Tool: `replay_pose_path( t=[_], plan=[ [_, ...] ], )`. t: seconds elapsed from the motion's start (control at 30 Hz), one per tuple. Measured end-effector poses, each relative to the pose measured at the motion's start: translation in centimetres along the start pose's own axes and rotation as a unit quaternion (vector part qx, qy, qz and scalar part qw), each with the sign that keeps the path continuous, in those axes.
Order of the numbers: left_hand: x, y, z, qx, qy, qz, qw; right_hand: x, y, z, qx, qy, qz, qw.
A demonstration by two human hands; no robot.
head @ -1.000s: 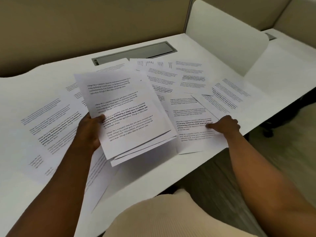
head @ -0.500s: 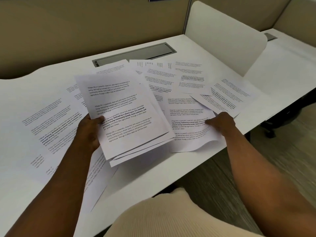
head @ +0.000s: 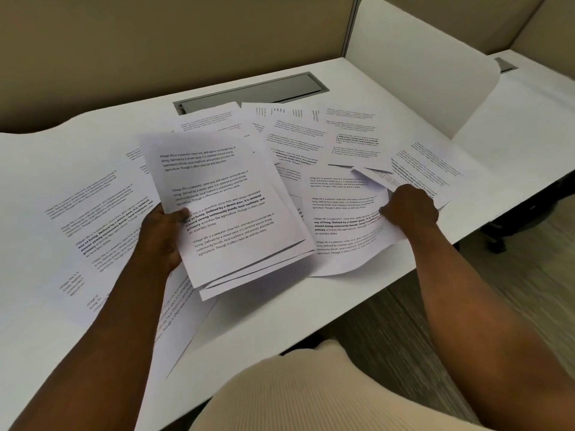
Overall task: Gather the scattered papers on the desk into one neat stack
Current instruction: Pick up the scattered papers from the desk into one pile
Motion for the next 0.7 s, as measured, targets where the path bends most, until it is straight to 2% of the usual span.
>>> replay_pose_path(
  t=[0.23, 0.37, 0.53, 0.6, 0.7],
  plan=[
    [0.6, 0.4, -0.4, 0.004, -0.008, 0.003, 1.000, -1.2, 5.9, 0.4, 0.085, 0.021, -0.032, 0.996],
    [0.9, 0.3, -0.3, 0.000, -0.008, 0.011, 1.000, -2.6, 10.4, 1.5, 0.139, 0.097, -0.060, 0.984],
    [1.6, -0.4, 0.3, -0.031, 0.012, 0.080, 0.996, -3.7, 15.9, 3.4, 0.226, 0.171, -0.109, 0.953],
    [2.0, -1.1, 0.9, -0.052, 0.021, 0.104, 0.993, -3.7, 16.3, 3.2, 0.219, 0.169, -0.170, 0.946],
    [2.7, -2.4, 1.7, -0.075, 0.013, 0.120, 0.990, -4.0, 14.7, 2.1, 0.161, 0.151, -0.301, 0.928]
  ],
)
Point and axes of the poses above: each hand's wrist, its own z-axis away from the middle knuckle, its own y-axis out of the back of the hand, x = y × z, the point moved 7 cm from there along -z, towards the middle knuckle, and after that the axes turned 11 degrees about z, right-handed, at the moved point
